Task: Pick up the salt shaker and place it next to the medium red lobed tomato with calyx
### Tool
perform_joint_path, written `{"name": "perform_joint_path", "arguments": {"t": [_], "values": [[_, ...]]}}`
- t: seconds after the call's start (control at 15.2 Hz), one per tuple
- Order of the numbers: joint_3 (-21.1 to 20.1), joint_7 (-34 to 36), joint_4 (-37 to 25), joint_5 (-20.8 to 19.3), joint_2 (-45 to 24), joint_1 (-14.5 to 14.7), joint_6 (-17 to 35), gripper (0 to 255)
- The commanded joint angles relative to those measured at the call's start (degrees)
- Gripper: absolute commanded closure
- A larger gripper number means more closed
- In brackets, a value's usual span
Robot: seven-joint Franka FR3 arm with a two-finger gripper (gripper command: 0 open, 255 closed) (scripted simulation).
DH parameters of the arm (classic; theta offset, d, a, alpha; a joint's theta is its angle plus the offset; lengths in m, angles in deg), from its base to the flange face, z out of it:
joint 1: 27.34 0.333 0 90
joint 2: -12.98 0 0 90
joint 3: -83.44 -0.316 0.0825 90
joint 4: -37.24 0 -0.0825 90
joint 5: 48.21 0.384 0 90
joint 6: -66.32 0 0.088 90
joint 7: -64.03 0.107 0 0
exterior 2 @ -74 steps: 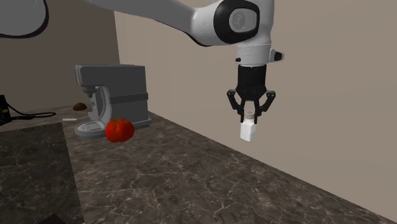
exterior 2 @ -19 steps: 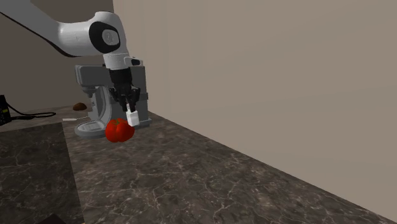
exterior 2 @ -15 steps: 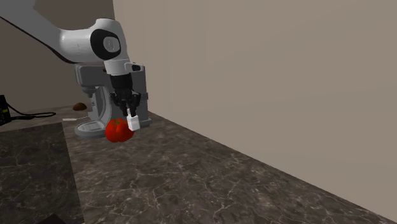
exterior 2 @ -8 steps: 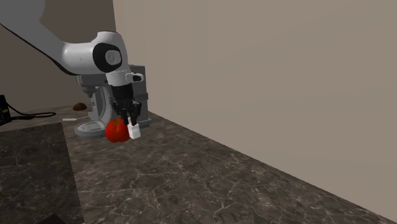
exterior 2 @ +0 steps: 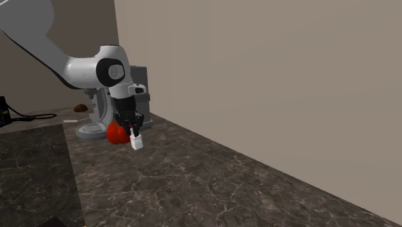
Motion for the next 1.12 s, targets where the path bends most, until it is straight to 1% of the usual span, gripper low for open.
{"name": "perform_joint_path", "arguments": {"t": [0.0,0.13,0.59,0.66,0.99,1.06], "values": [[0.0,0.1,0.6,-0.1,-1.0,0.0,1.6,255],[0.0,0.2,1.3,-0.2,-2.1,0.0,3.4,255],[0.0,0.2,1.3,-0.2,-2.1,0.0,3.4,255],[0.0,0.2,1.3,-0.2,-2.1,0.0,3.4,0],[0.0,0.2,1.3,-0.2,-2.1,0.0,3.4,0],[0.0,0.1,0.9,-0.1,-0.7,0.0,1.6,0]]}}
